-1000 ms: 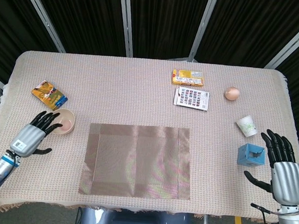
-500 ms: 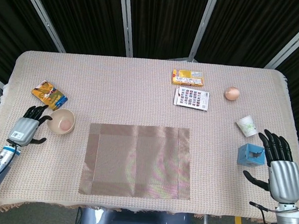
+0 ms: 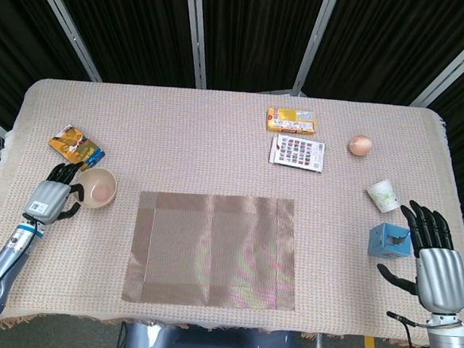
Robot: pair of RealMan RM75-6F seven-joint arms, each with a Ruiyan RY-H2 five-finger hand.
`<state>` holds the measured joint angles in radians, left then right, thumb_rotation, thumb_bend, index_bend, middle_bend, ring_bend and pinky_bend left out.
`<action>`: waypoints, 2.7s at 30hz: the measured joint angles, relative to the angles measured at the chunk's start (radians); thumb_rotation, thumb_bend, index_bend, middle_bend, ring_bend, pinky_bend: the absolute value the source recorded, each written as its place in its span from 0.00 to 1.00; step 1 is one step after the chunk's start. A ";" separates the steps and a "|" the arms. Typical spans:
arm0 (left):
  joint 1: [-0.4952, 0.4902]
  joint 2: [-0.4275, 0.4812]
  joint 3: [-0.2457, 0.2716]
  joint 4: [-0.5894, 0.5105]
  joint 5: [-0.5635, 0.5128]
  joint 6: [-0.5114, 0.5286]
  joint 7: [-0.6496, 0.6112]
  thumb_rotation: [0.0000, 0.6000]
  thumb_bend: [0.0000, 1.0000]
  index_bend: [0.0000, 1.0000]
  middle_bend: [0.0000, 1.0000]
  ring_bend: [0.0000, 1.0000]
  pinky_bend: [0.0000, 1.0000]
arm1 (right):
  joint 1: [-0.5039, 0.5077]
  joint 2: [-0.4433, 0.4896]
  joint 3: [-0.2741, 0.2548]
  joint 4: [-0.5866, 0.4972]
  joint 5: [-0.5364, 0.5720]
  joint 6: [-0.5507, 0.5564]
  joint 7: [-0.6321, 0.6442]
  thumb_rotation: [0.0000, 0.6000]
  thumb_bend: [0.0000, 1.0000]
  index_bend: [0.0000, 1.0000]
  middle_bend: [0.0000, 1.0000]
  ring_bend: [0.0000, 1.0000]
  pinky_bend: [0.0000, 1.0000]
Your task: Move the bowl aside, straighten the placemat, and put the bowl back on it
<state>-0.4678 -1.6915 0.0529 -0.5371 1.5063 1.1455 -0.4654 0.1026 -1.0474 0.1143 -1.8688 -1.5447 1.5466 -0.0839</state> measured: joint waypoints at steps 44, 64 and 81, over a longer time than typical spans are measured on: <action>-0.247 0.053 -0.045 -0.818 0.135 -0.090 0.521 1.00 0.43 0.66 0.00 0.00 0.00 | -0.011 0.035 0.019 0.000 0.020 0.019 0.060 1.00 0.00 0.00 0.00 0.00 0.00; -0.237 0.020 -0.022 -0.777 0.120 -0.104 0.517 1.00 0.00 0.00 0.00 0.00 0.00 | -0.011 0.040 0.020 0.002 0.029 0.011 0.060 1.00 0.00 0.00 0.00 0.00 0.00; -0.040 0.279 -0.111 -0.931 -0.061 0.179 0.550 1.00 0.00 0.00 0.00 0.00 0.00 | -0.006 0.025 0.024 0.053 0.036 0.013 -0.027 1.00 0.00 0.00 0.00 0.00 0.00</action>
<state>-0.5082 -1.4126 -0.0585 -1.4684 1.4456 1.3249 0.0843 0.0961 -1.0229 0.1382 -1.8160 -1.5090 1.5593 -0.1111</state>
